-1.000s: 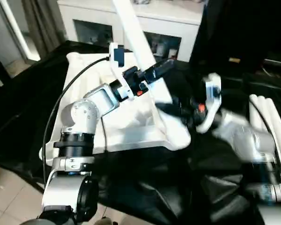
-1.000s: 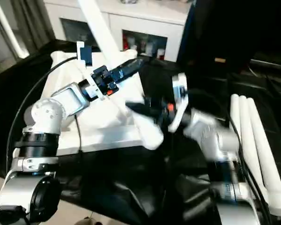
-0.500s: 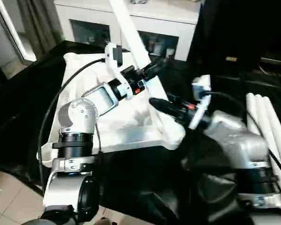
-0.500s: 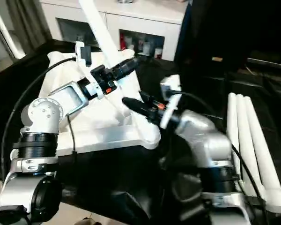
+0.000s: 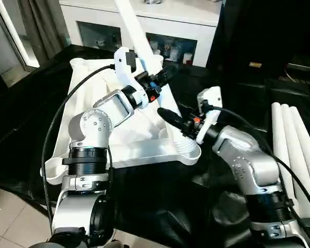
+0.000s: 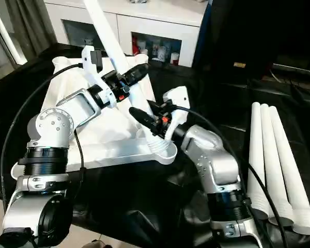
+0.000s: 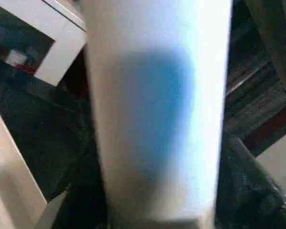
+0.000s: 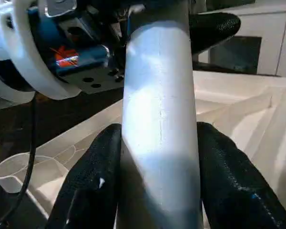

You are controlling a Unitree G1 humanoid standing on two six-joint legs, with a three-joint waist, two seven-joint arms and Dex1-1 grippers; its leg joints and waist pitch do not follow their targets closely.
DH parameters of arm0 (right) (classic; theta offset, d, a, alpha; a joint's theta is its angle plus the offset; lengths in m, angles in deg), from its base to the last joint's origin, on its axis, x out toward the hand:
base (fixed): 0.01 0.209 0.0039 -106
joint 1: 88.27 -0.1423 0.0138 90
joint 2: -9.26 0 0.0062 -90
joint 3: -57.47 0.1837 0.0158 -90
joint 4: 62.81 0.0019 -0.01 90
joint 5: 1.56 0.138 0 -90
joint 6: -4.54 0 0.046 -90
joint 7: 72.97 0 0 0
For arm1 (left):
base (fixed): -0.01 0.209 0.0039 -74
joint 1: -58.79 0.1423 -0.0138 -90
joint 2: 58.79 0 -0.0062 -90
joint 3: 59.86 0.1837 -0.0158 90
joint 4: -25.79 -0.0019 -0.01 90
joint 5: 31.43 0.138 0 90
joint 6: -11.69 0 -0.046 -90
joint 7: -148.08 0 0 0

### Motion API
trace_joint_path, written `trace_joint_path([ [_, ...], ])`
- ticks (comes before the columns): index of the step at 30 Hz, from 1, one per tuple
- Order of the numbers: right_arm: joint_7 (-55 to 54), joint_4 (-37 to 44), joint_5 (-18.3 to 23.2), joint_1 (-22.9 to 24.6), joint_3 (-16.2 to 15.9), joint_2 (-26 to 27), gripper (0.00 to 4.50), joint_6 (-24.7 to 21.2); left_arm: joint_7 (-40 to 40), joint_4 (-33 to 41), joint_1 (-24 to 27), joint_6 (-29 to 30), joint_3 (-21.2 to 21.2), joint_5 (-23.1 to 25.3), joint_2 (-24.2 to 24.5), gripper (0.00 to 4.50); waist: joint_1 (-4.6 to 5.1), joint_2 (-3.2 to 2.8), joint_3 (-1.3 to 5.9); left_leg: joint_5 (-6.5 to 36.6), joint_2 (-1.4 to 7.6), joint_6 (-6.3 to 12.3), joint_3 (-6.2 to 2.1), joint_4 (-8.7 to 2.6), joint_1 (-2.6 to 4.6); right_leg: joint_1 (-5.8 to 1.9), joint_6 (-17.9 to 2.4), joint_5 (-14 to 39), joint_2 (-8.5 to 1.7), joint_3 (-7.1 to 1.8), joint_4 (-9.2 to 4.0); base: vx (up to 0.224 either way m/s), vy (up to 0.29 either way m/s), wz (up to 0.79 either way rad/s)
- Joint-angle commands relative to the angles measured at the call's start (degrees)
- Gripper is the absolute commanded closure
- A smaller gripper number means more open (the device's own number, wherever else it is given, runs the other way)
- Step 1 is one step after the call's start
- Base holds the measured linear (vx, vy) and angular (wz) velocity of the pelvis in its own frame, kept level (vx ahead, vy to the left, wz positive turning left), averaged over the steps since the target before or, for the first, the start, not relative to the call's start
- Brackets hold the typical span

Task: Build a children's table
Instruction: Pick table leg

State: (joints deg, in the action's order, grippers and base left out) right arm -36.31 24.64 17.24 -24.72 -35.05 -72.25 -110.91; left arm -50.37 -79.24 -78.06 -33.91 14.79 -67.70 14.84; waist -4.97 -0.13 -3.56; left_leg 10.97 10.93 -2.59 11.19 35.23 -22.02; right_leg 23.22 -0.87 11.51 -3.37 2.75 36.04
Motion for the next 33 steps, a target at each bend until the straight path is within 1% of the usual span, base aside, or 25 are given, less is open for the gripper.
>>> trace_joint_path([
  [1,-0.4,1.5,-0.4,0.7,0.0,-0.1,2.68,0.9,0.5,-0.1,-0.5,-0.3,0.2,0.5,0.1,2.04,0.21,-0.33,4.19,6.3,2.04,0.20,-1.37,-4.04,1.07,-3.32,-11.6,3.4,-4.23,-2.63,-4.31,0.000,0.000,0.00],
  [4,-0.3,2.0,-0.7,0.9,-0.4,-0.2,2.68,1.0,-0.2,0.2,-0.2,0.3,0.6,0.7,0.5,2.21,0.24,-0.36,4.18,6.8,2.06,0.13,-1.36,-4.07,1.14,-3.29,-11.6,3.9,-4.25,-2.66,-4.36,0.000,0.000,0.00],
  [5,-0.3,2.3,-0.7,1.2,-0.8,-0.5,2.68,0.9,-0.7,0.5,0.1,0.9,0.9,0.4,0.8,2.49,0.23,-0.45,4.16,6.7,2.08,0.09,-1.39,-4.07,1.14,-3.25,-11.7,3.7,-4.21,-2.64,-4.32,0.000,0.000,0.00],
  [8,-0.4,2.5,-0.5,1.3,-1.0,-0.7,2.68,0.9,-0.8,0.6,0.4,1.1,1.2,0.2,1.0,2.57,0.25,-0.31,4.13,6.8,2.08,0.13,-1.36,-4.10,1.13,-3.27,-11.8,3.4,-4.19,-2.66,-4.33,0.000,0.000,0.00],
  [11,-0.4,2.5,-0.6,1.4,-1.1,-0.8,2.68,1.0,-0.7,0.7,0.7,1.3,1.7,0.1,1.2,2.64,0.28,-0.33,4.13,7.0,2.05,0.10,-1.37,-4.09,1.11,-3.30,-11.7,3.9,-4.23,-2.67,-4.38,0.000,0.000,0.00],
  [14,-0.7,2.5,-1.3,1.4,-1.4,-1.0,2.68,1.5,-2.7,0.8,1.1,1.2,2.9,0.5,2.0,2.65,0.30,-0.25,4.14,6.7,2.06,0.09,-1.37,-4.12,1.12,-3.27,-11.5,3.9,-4.22,-2.68,-4.35,0.000,0.000,0.00],
  [15,-0.4,2.5,-0.8,1.3,-1.3,-0.9,2.12,1.2,-4.0,0.9,1.2,1.1,3.5,0.7,2.6,2.65,0.32,-0.29,4.12,6.7,2.04,0.09,-1.36,-4.13,1.12,-3.24,-11.5,4.0,-4.21,-2.68,-4.37,0.000,0.000,0.00],
  [16,1.1,2.9,0.7,1.4,-1.1,-1.3,1.98,0.3,-6.7,1.3,1.4,1.0,4.8,0.8,3.8,2.65,0.31,-0.29,4.13,6.7,2.04,0.07,-1.37,-4.12,1.10,-3.28,-11.5,4.0,-4.24,-2.68,-4.33,0.000,0.000,0.00],
  [17,1.1,2.9,0.7,1.4,-1.1,-1.3,1.98,0.3,-6.7,1.3,1.4,1.0,4.8,0.8,3.8,2.65,0.32,-0.17,4.12,6.8,1.98,0.35,-1.35,-4.14,1.13,-3.27,-11.4,4.3,-4.21,-2.69,-4.46,0.000,0.000,0.00],
  [18,2.2,3.3,1.8,1.5,-1.0,-1.5,1.79,-0.4,-8.4,1.6,1.5,0.9,5.7,0.9,4.6,2.66,0.24,-0.35,4.17,6.6,2.10,0.44,-1.35,-4.15,1.21,-3.25,-11.2,4.1,-4.22,-2.73,-4.30,0.000,0.000,0.00],
  [19,3.8,4.1,3.5,1.7,-0.8,-2.1,1.79,-1.8,-10.9,1.8,1.6,1.0,6.9,1.0,5.7,2.66,0.23,-0.43,4.16,6.4,2.16,0.35,-1.38,-4.17,1.19,-3.24,-11.3,3.6,-4.21,-2.72,-4.21,0.000,0.000,0.00],
  [20,6.6,5.5,5.3,2.0,-1.2,-3.8,1.56,-4.2,-15.1,2.3,1.8,1.4,8.4,0.5,7.4,2.66,0.08,-0.39,4.16,6.6,2.14,0.70,-1.45,-4.28,1.33,-3.39,-11.2,4.0,-4.12,-2.68,-4.24,0.000,0.000,0.00],
  [21,8.5,6.3,6.5,2.2,-1.5,-4.9,1.52,-5.7,-17.9,2.7,1.9,1.7,9.4,0.2,8.4,2.66,0.16,-0.44,4.11,6.7,2.18,0.65,-1.34,-4.27,1.28,-3.25,-11.2,3.8,-4.07,-2.73,-4.20,0.000,0.000,0.00],
  [22,9.9,7.0,7.3,2.4,-1.7,-6.2,1.52,-7.2,-21.5,3.0,2.1,2.0,10.8,-0.1,10.0,2.66,0.13,-0.38,4.18,6.2,2.18,0.64,-1.32,-4.18,1.31,-3.31,-11.4,2.9,-4.14,-2.75,-4.10,0.000,0.000,0.00],
  [23,11.8,7.5,8.3,2.5,-1.7,-7.9,1.42,-8.7,-25.7,3.7,2.4,1.7,12.2,-0.5,11.6,2.67,0.09,-0.30,4.14,5.8,2.09,0.90,-1.35,-4.22,1.23,-3.39,-11.6,2.8,-4.15,-2.73,-4.14,0.000,0.000,0.00],
  [24,13.2,7.8,8.6,2.6,-1.9,-9.2,1.40,-9.3,-28.2,4.0,2.4,1.6,13.0,-0.8,12.7,2.67,0.02,-0.34,4.16,5.3,2.13,0.85,-1.30,-4.17,1.24,-3.36,-11.8,2.4,-4.18,-2.76,-4.00,0.000,0.000,0.00],
  [25,14.9,8.2,9.6,2.7,-2.1,-10.6,1.40,-11.0,-30.4,4.1,2.3,1.6,13.5,-1.2,13.6,2.67,0.04,-0.33,4.19,5.4,2.19,0.76,-1.28,-4.16,1.29,-3.35,-12.0,2.4,-4.24,-2.74,-3.95,0.000,0.000,0.00],
  [26,17.3,8.8,10.8,3.0,-2.7,-12.4,1.40,-12.9,-32.4,4.3,2.1,1.7,13.3,-2.3,14.2,2.67,0.05,-0.35,4.16,5.6,2.12,0.67,-1.21,-4.11,1.29,-3.36,-12.4,2.5,-4.19,-2.73,-3.95,0.000,0.000,0.00],
  [27,18.5,9.2,11.1,3.2,-3.1,-13.3,1.40,-13.2,-33.6,4.7,1.9,2.0,12.7,-3.4,14.3,2.67,0.06,-0.23,4.10,5.8,2.06,0.71,-1.21,-4.09,1.21,-3.48,-12.6,2.8,-4.21,-2.71,-4.00,0.000,0.000,0.00],
  [28,18.9,9.4,11.2,3.3,-3.3,-13.8,1.40,-13.5,-34.6,5.1,1.8,2.2,12.4,-4.3,14.4,2.67,-0.08,-0.31,4.11,6.1,2.11,0.53,-1.16,-4.04,1.19,-3.48,-12.9,3.1,-4.37,-2.79,-4.00,0.000,0.000,0.00],
  [29,19.1,9.4,11.3,3.4,-3.4,-14.0,1.40,-13.7,-35.0,5.2,1.8,2.3,12.2,-4.7,14.4,2.67,-0.05,-0.23,4.11,6.1,2.14,0.46,-1.18,-4.06,1.13,-3.45,-13.0,3.2,-4.37,-2.76,-4.03,0.000,0.000,0.00],
  [30,19.5,9.6,11.7,3.5,-3.7,-14.7,1.40,-14.5,-37.0,6.0,1.7,2.6,11.7,-6.3,14.6,2.67,-0.03,-0.24,4.11,6.3,2.14,0.36,-1.19,-4.03,1.12,-3.42,-13.1,3.5,-4.42,-2.73,-3.99,0.000,0.000,0.00],
  [31,19.9,9.6,11.7,3.8,-4.1,-15.1,1.40,-14.8,-37.9,6.8,1.4,3.3,10.6,-8.4,14.2,2.67,-0.04,0.07,4.16,6.2,2.11,0.38,-1.13,-4.01,1.20,-3.49,-13.2,3.9,-4.43,-2.72,-4.03,0.000,0.000,0.00],
  [32,20.0,9.6,12.0,4.0,-4.4,-15.4,1.40,-15.4,-38.4,7.5,1.2,4.1,9.5,-10.2,13.8,2.67,0.00,-0.03,4.13,6.0,2.11,0.36,-1.19,-4.03,1.07,-3.54,-13.5,4.0,-4.45,-2.71,-3.93,0.000,0.000,0.00],
  [33,20.0,9.6,12.0,4.0,-4.4,-15.4,1.40,-15.4,-38.4,7.5,1.2,4.1,9.5,-10.2,13.8,2.67,0.02,-0.05,4.11,6.1,2.12,0.35,-1.17,-3.98,1.07,-3.51,-13.6,4.2,-4.43,-2.69,-3.94,0.000,0.000,0.00],
])
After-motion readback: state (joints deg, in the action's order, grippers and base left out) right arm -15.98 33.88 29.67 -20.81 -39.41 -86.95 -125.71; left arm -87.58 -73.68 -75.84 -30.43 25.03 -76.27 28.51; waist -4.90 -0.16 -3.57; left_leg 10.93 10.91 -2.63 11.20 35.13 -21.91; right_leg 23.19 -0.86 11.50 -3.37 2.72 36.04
